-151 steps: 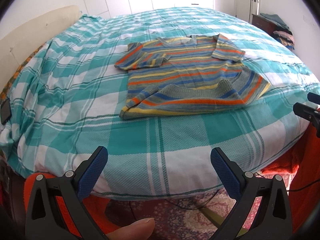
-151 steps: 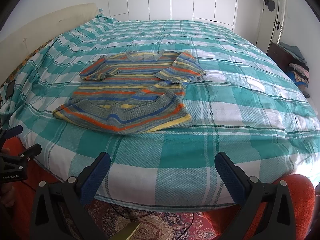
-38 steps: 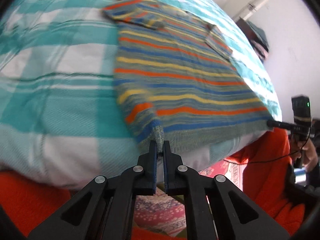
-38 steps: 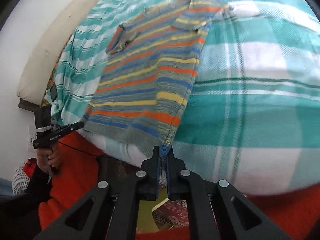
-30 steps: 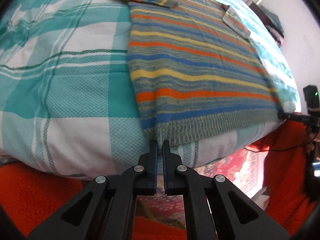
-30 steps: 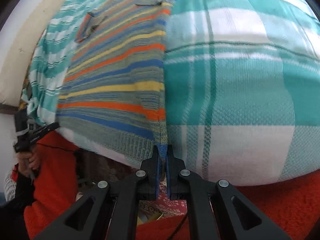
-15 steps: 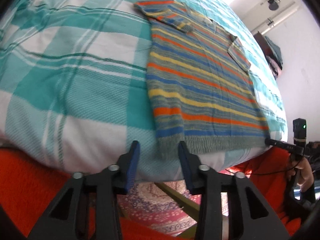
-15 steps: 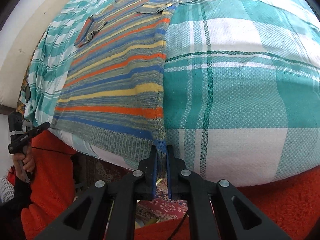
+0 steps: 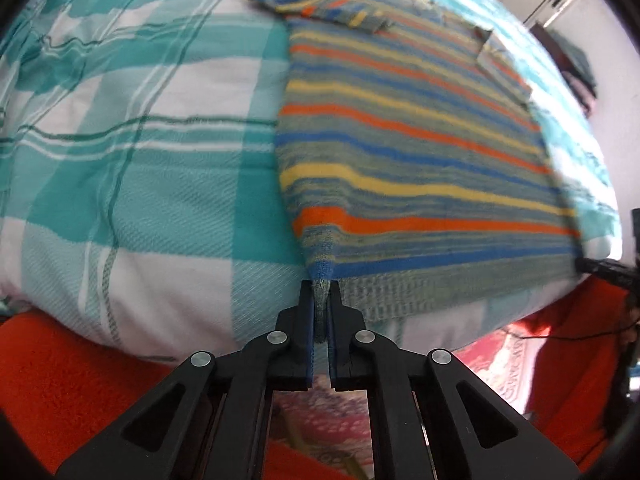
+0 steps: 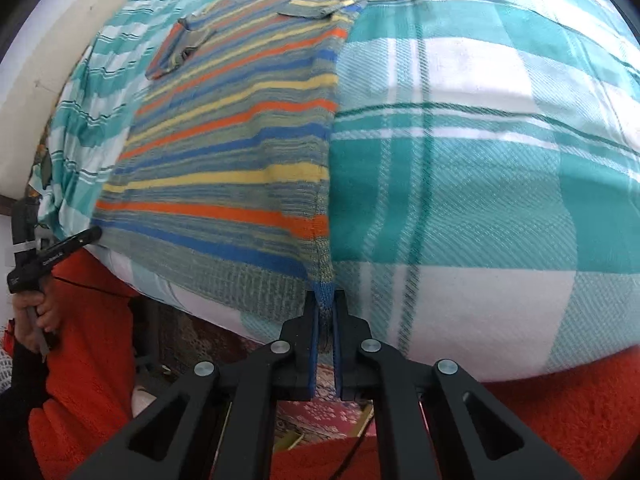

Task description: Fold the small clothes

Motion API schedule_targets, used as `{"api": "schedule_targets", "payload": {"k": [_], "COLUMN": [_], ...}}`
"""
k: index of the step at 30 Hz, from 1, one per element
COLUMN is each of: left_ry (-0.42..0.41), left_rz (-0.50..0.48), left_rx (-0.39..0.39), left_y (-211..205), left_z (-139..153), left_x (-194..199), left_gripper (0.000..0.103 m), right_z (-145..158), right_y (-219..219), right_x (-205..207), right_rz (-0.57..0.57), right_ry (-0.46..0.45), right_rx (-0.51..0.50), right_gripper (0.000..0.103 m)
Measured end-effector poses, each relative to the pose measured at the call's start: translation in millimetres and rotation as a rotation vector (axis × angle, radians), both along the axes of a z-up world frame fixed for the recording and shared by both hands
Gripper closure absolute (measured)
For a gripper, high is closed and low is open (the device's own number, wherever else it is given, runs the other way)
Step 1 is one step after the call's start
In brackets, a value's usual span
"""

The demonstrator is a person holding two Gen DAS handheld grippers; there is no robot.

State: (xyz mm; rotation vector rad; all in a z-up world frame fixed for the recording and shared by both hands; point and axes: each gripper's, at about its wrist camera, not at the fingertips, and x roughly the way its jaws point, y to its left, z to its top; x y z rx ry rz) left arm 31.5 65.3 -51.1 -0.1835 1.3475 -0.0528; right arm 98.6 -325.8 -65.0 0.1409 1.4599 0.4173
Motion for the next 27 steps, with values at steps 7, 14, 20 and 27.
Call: {"api": "schedule_targets", "payload": {"k": [7, 14, 20, 27], "left_ry": [-0.025, -0.332, -0.321, -0.180], "left_rz": [0.017, 0.111, 0.056, -0.026], "left_rx": [0.167, 0.234, 0.063, 0.100], "left_y": [4, 13, -46, -72], "left_z": [28, 98, 54, 1], "left_x": [-14, 11, 64, 31], "left_gripper": [0.037, 0.018, 0.018, 0.019], "right_z": [26, 103, 83, -17], "right_y": [-16, -20, 87, 141], "right_x": [2, 50, 137, 209], "right_rz": [0.013, 0.145, 0.369, 0.434], "right_ry": [-0.029, -0.374, -0.565, -0.480], "right_rx": [-0.036, -0.343, -0.296, -0.304], "right_gripper": [0.055, 0.053, 0.053, 0.065]}}
